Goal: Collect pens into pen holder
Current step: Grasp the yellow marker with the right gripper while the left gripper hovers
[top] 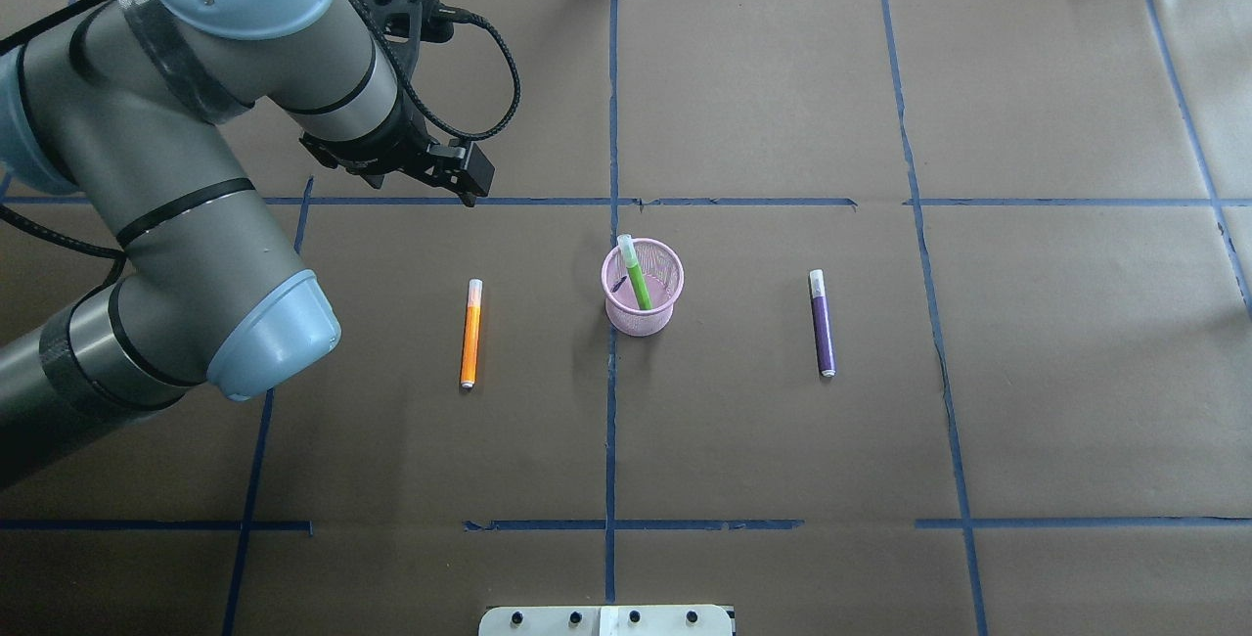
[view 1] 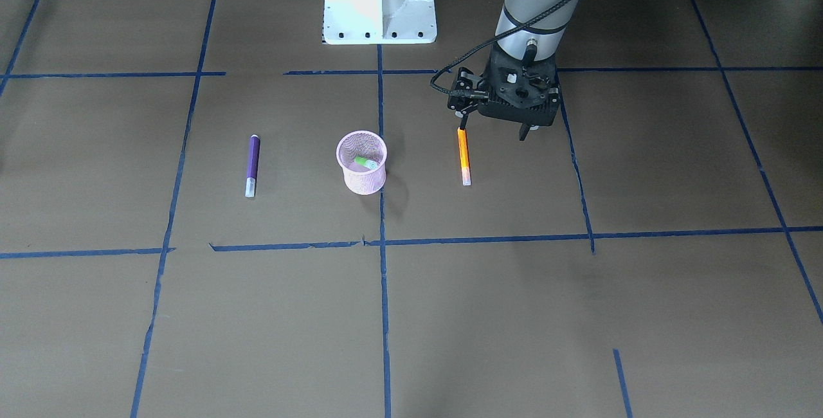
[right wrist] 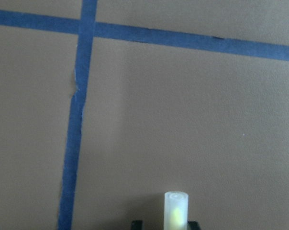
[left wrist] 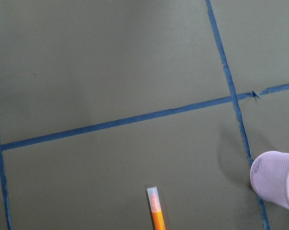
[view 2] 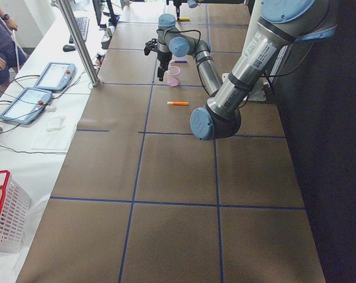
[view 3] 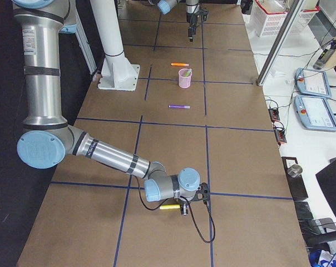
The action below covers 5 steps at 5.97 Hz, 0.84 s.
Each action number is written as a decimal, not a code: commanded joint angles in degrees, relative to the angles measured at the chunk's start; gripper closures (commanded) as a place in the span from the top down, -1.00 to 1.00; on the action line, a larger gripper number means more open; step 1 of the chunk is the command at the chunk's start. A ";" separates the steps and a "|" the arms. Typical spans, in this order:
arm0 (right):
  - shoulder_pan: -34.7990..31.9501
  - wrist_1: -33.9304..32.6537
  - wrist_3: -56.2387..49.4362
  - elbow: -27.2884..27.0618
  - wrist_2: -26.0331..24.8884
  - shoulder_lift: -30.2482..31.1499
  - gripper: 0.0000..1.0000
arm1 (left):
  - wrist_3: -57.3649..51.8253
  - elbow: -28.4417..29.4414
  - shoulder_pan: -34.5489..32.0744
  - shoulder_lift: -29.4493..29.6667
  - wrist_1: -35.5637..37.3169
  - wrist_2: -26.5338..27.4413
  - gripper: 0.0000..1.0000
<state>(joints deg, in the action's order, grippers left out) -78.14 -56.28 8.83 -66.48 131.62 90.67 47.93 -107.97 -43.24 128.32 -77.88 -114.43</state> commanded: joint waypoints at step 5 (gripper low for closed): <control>-0.08 -0.32 1.52 -26.53 0.74 -0.93 -0.98 | -0.03 -1.01 -0.52 -1.13 0.01 0.09 1.00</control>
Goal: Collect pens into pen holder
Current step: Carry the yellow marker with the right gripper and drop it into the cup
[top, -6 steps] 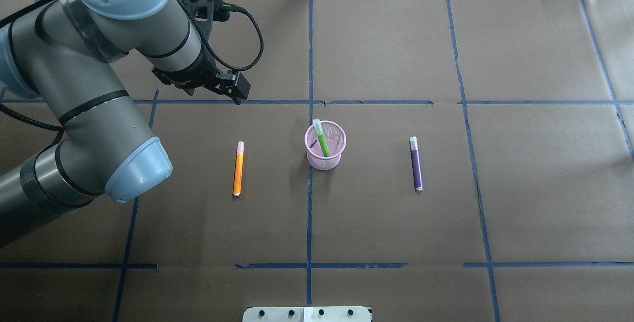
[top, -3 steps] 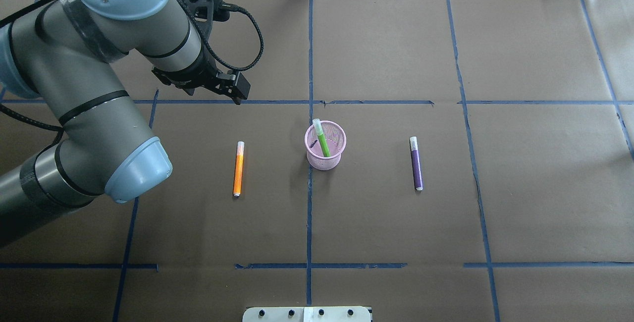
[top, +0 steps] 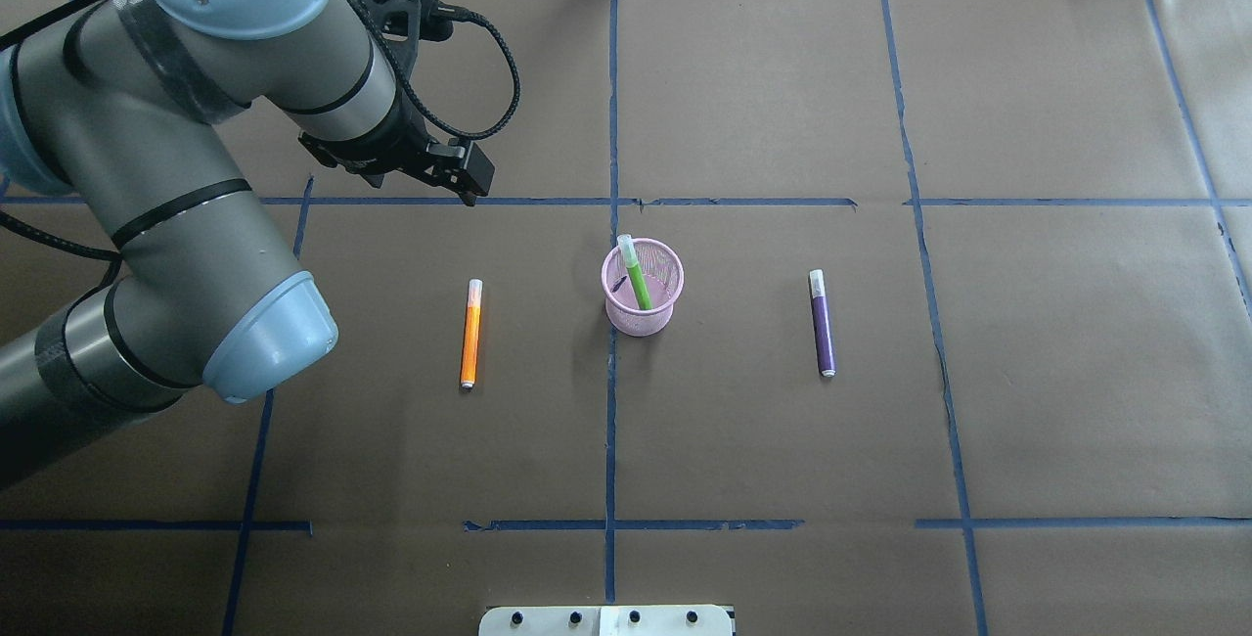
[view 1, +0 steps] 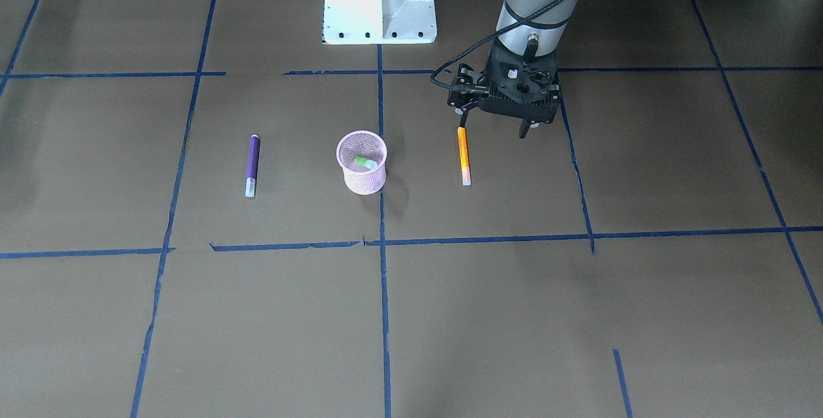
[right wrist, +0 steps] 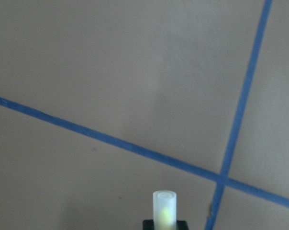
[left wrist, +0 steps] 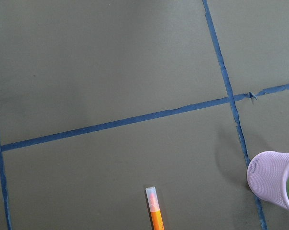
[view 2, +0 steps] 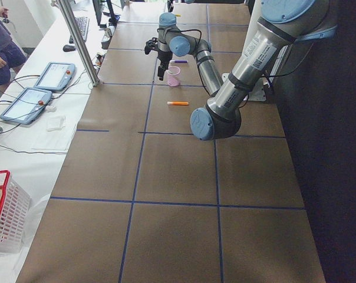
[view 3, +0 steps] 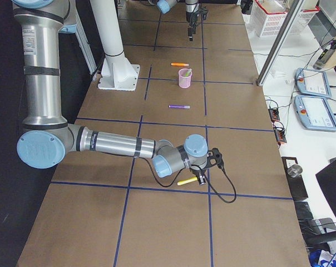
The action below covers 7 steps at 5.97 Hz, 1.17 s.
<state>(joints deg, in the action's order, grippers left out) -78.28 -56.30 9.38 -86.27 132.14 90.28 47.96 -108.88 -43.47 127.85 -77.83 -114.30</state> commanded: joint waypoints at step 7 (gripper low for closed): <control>30.04 -0.83 56.22 -22.27 -34.21 -19.16 -1.00 | -14.57 0.95 -8.82 -9.28 0.57 -9.37 1.00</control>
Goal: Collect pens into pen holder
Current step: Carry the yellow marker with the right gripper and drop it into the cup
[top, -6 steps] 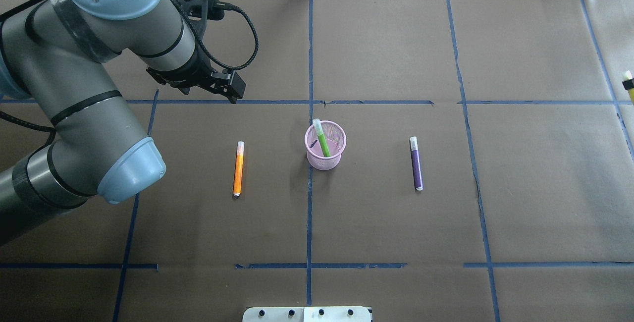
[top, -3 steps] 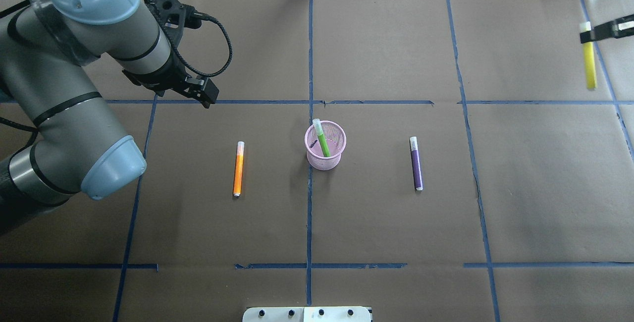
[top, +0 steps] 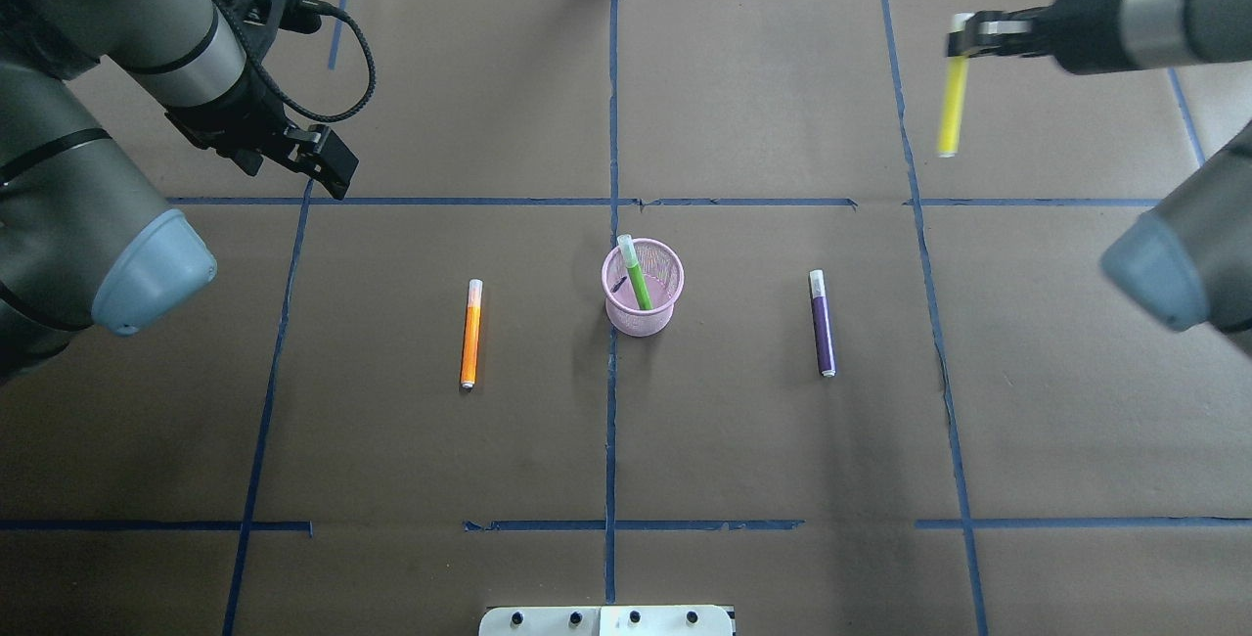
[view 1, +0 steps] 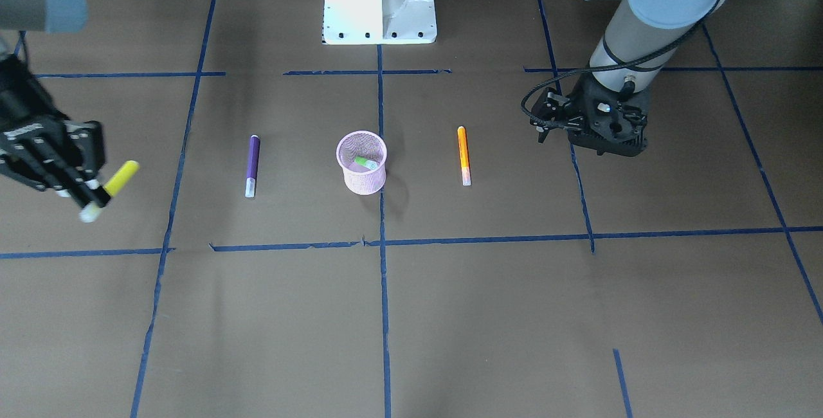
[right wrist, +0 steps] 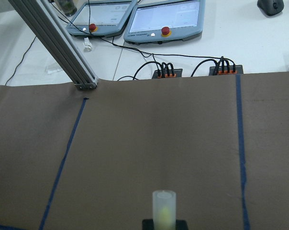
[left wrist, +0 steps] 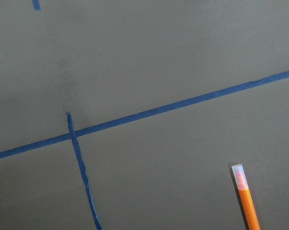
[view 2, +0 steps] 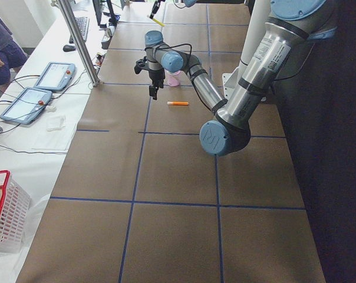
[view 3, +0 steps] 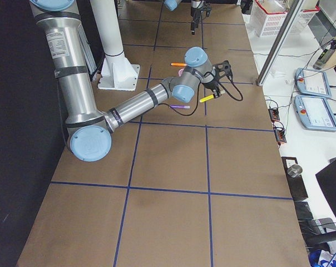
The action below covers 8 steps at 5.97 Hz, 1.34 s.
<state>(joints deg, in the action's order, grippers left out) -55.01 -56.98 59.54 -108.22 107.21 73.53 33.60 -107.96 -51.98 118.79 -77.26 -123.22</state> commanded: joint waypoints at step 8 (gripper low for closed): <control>37.87 -13.24 14.73 2.64 -53.59 -13.67 -1.00 | 0.42 1.09 0.13 -0.23 -0.70 -0.53 1.00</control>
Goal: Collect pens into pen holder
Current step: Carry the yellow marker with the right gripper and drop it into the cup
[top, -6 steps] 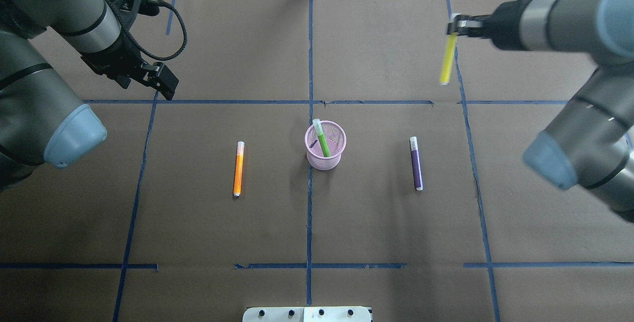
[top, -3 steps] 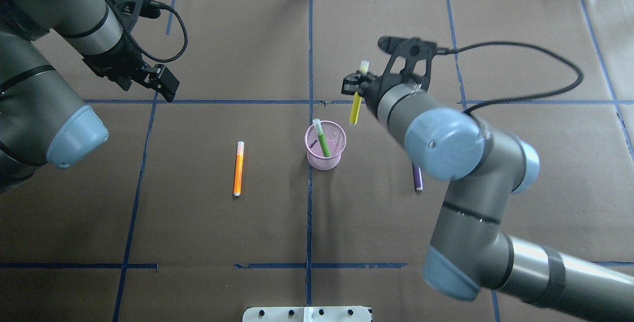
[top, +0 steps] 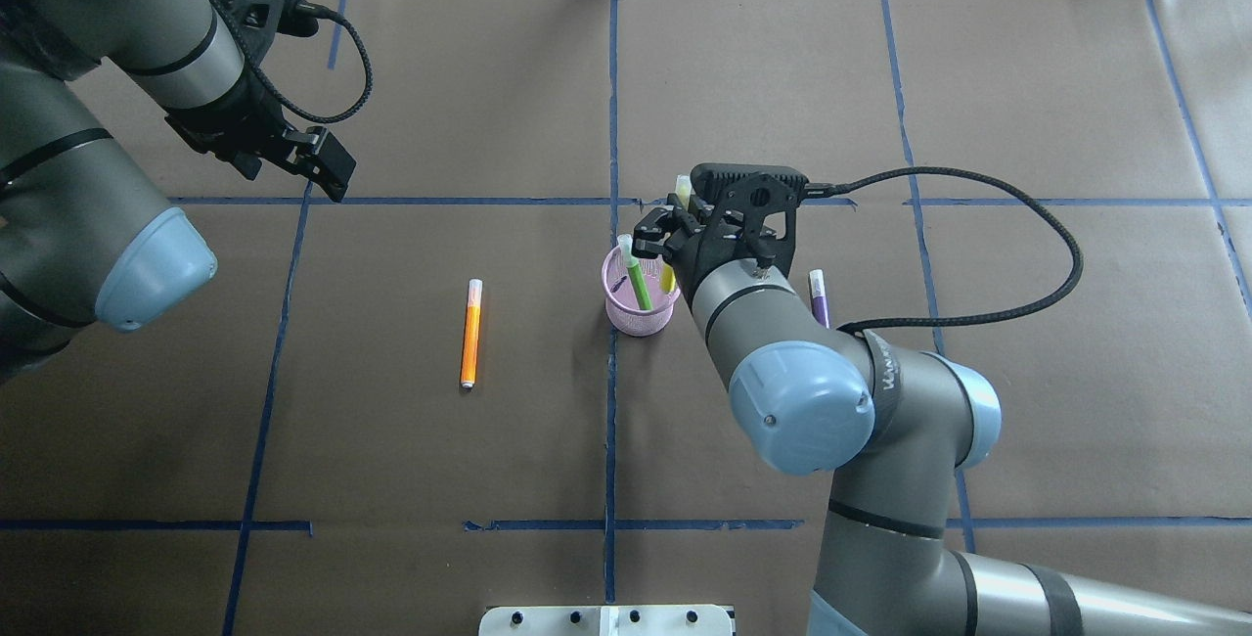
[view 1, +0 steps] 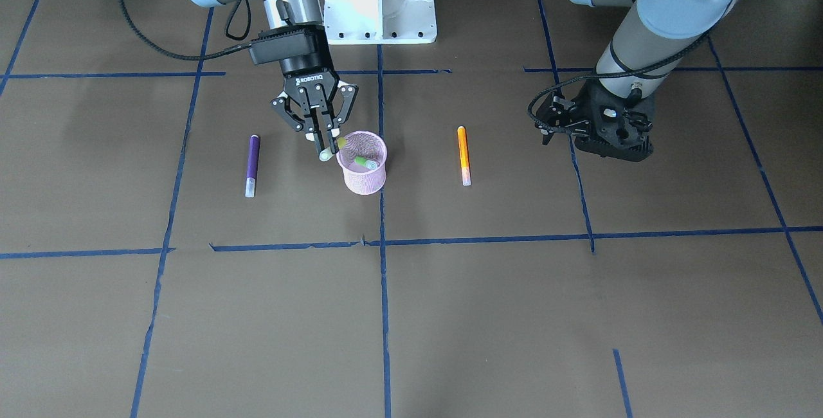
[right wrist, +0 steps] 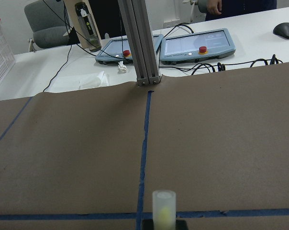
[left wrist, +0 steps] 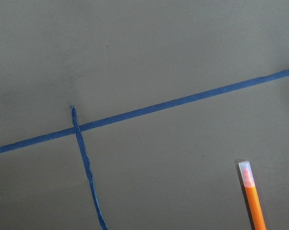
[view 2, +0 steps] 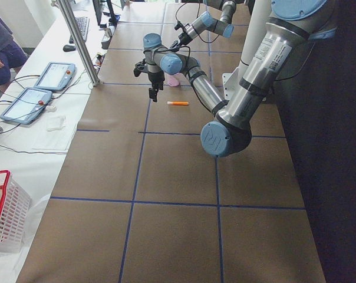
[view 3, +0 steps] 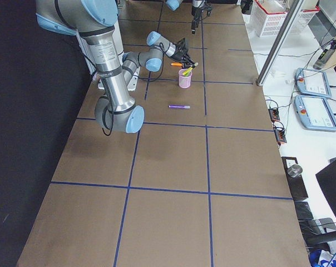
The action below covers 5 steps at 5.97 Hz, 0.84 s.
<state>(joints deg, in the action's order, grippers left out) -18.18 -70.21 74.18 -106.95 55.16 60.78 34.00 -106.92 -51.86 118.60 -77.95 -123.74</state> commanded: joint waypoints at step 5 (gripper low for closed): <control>2.80 -0.19 0.96 3.85 -2.44 -1.89 0.99 | 4.38 -0.13 0.35 0.66 -0.18 0.08 1.00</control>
<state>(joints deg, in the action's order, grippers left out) -15.43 -70.34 75.04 -103.31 51.29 59.21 36.21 -107.00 -51.66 118.96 -78.01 -123.73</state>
